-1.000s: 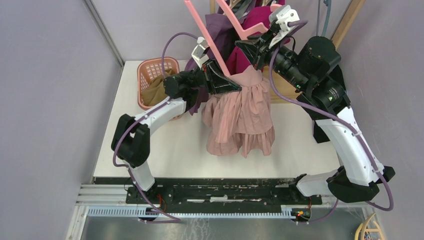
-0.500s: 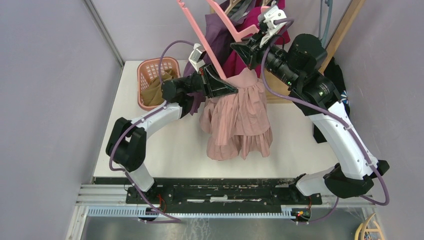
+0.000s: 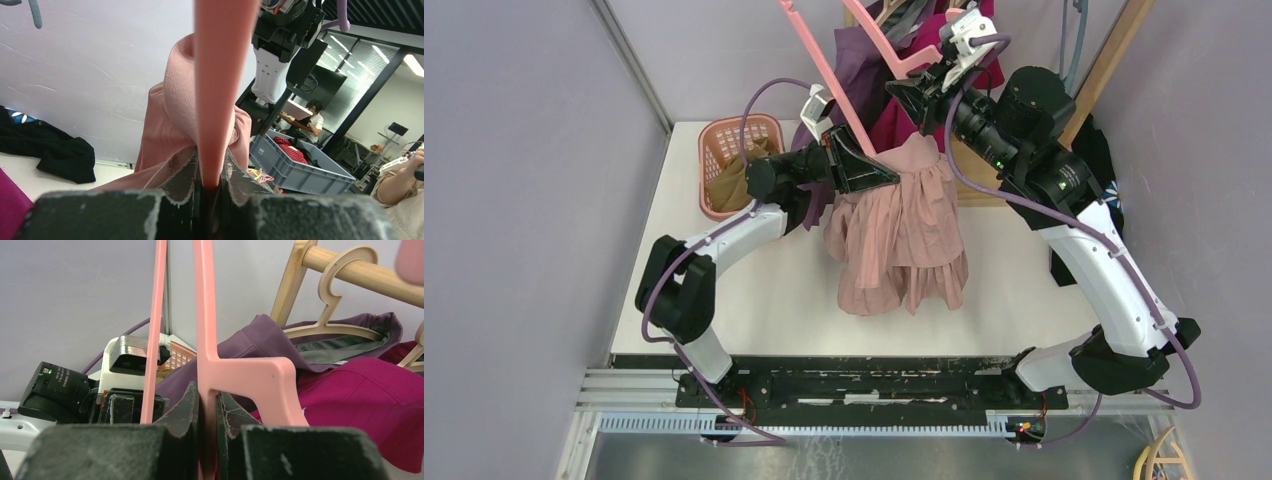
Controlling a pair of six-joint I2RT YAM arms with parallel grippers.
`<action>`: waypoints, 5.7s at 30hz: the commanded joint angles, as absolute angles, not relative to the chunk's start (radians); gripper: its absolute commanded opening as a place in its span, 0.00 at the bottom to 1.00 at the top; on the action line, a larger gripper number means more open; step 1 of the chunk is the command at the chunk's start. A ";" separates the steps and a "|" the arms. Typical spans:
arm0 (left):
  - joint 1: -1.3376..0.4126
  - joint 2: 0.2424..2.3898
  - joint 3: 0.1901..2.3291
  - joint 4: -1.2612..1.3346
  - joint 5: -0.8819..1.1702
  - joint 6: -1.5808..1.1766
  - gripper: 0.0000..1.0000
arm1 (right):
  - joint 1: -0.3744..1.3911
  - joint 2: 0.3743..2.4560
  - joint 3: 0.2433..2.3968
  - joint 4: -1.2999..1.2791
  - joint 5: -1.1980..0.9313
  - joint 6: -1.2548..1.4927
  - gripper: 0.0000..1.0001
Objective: Remove the skirt from the hanger
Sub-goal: Remove the skirt from the hanger, then place the skirt in the bin.
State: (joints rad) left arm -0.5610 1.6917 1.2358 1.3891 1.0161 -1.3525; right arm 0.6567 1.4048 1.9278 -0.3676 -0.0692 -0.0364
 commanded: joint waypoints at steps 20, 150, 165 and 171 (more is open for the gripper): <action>-0.537 1.509 1.257 0.891 1.152 -0.845 0.03 | 0.637 1.365 2.000 -0.033 0.042 -0.157 0.01; -0.123 1.753 1.716 -0.561 -0.047 -0.056 0.47 | 0.398 0.994 1.506 -0.377 0.347 -0.104 0.01; -0.134 1.764 1.801 -0.544 -0.004 -0.079 0.51 | 0.396 1.009 1.417 -0.458 0.496 -0.121 0.01; -0.136 1.819 1.831 -0.532 0.013 -0.083 0.58 | 0.381 1.109 1.459 -0.392 0.540 -0.127 0.01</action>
